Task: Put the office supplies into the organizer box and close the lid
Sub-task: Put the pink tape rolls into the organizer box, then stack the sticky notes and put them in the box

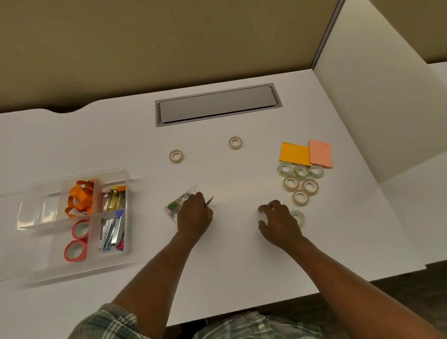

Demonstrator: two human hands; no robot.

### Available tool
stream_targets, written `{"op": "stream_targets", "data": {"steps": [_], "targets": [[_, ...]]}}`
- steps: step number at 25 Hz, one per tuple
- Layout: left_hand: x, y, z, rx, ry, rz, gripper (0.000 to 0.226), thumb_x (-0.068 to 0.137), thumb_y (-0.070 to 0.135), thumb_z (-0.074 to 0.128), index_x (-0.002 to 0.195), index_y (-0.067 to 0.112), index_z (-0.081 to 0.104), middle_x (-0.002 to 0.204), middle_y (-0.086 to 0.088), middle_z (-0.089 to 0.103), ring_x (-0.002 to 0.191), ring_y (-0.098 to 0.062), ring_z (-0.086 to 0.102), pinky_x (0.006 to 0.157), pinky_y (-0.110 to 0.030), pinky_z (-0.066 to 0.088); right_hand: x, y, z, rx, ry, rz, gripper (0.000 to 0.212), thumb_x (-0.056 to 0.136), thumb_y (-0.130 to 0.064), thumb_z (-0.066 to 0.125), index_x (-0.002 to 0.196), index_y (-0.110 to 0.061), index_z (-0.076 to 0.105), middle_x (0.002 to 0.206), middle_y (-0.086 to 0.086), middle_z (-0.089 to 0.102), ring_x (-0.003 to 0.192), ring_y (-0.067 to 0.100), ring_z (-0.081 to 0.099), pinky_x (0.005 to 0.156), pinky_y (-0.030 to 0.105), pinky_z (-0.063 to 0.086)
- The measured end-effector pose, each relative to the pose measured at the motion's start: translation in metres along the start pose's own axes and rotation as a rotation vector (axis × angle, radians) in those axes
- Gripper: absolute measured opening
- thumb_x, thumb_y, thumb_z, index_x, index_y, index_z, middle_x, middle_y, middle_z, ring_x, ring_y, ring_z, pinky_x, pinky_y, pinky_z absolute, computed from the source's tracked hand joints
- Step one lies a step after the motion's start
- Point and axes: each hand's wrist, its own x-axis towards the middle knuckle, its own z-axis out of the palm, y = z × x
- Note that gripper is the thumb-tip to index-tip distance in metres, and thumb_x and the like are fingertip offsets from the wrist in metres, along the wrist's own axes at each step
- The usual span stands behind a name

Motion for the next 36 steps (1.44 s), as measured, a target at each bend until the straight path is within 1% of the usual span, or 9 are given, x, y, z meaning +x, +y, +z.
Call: {"op": "stream_targets", "data": {"steps": [4, 9, 14, 17, 20, 24, 30, 33, 36], "targets": [[0.008, -0.016, -0.005, -0.009, 0.024, -0.068, 0.016, 0.085, 0.015, 0.054, 0.099, 0.006, 0.055, 0.102, -0.012, 0.06, 0.096, -0.032, 0.059, 0.077, -0.038, 0.046, 0.01, -0.007, -0.002, 0.015, -0.015, -0.007, 0.042, 0.09, -0.036, 0.057, 0.13, -0.023, 0.055, 0.128, 0.004, 0.05, 0.114, 0.026, 0.051, 0.079, 0.037, 0.052], [0.01, -0.026, -0.004, -0.025, -0.007, -0.134, 0.017, 0.083, 0.017, 0.053, 0.097, 0.008, 0.053, 0.099, -0.01, 0.06, 0.095, -0.031, 0.059, 0.075, -0.037, 0.046, 0.023, -0.023, -0.003, 0.075, -0.03, -0.045, 0.042, 0.091, -0.037, 0.057, 0.131, -0.023, 0.055, 0.129, 0.003, 0.051, 0.116, 0.025, 0.053, 0.084, 0.037, 0.05], [0.01, -0.029, -0.013, -0.304, 0.032, -0.297, 0.01, 0.076, 0.019, 0.055, 0.081, 0.013, 0.05, 0.078, -0.003, 0.06, 0.082, -0.031, 0.059, 0.069, -0.035, 0.046, 0.037, -0.057, -0.003, 0.185, -0.046, -0.085, 0.039, 0.092, -0.036, 0.057, 0.128, -0.023, 0.057, 0.121, 0.003, 0.058, 0.113, 0.024, 0.059, 0.09, 0.037, 0.051], [0.009, -0.032, -0.019, -0.394, 0.045, -0.349, 0.01, 0.075, 0.019, 0.056, 0.082, 0.014, 0.052, 0.077, -0.001, 0.062, 0.08, -0.029, 0.06, 0.068, -0.033, 0.047, 0.046, -0.075, -0.004, 0.256, -0.046, -0.079, 0.036, 0.092, -0.034, 0.058, 0.126, -0.023, 0.059, 0.118, 0.003, 0.062, 0.112, 0.022, 0.06, 0.091, 0.034, 0.048], [0.011, -0.038, -0.02, -0.3, 0.036, -0.299, 0.011, 0.079, 0.015, 0.058, 0.09, 0.014, 0.055, 0.089, -0.005, 0.066, 0.087, -0.03, 0.061, 0.072, -0.035, 0.047, 0.053, -0.08, -0.007, 0.242, -0.057, -0.085, 0.037, 0.093, -0.033, 0.058, 0.127, -0.022, 0.058, 0.119, 0.003, 0.061, 0.114, 0.023, 0.059, 0.093, 0.035, 0.048], [0.012, -0.041, -0.011, -0.103, -0.013, -0.204, 0.012, 0.088, 0.019, 0.057, 0.098, 0.012, 0.055, 0.1, -0.008, 0.063, 0.099, -0.031, 0.059, 0.077, -0.037, 0.045, 0.059, -0.069, -0.014, 0.202, -0.068, -0.072, 0.037, 0.093, -0.034, 0.057, 0.128, -0.023, 0.057, 0.121, 0.003, 0.06, 0.115, 0.024, 0.058, 0.096, 0.039, 0.048], [0.02, -0.013, -0.006, 0.012, 0.087, -0.05, 0.028, 0.082, 0.026, 0.063, 0.102, 0.01, 0.055, 0.103, -0.01, 0.053, 0.095, -0.031, 0.054, 0.076, -0.04, 0.048, 0.067, -0.032, -0.035, 0.203, 0.029, -0.043, 0.035, 0.092, -0.033, 0.059, 0.126, -0.022, 0.06, 0.117, 0.003, 0.062, 0.109, 0.022, 0.061, 0.089, 0.037, 0.051], [0.031, 0.017, 0.002, 0.03, 0.064, 0.096, 0.032, 0.081, 0.028, 0.066, 0.105, 0.011, 0.057, 0.104, -0.01, 0.053, 0.095, -0.03, 0.053, 0.074, -0.038, 0.045, 0.073, -0.003, -0.048, 0.227, 0.104, -0.007, 0.031, 0.092, -0.029, 0.061, 0.122, -0.018, 0.063, 0.112, 0.005, 0.064, 0.103, 0.022, 0.062, 0.083, 0.033, 0.048], [0.043, 0.05, 0.016, 0.008, 0.0, 0.198, 0.031, 0.082, 0.03, 0.065, 0.106, 0.012, 0.057, 0.106, -0.009, 0.053, 0.097, -0.029, 0.053, 0.075, -0.036, 0.043, 0.079, 0.032, -0.064, 0.24, 0.17, 0.075, 0.032, 0.093, -0.029, 0.062, 0.122, -0.016, 0.064, 0.115, 0.006, 0.065, 0.107, 0.023, 0.061, 0.086, 0.035, 0.047]]}}
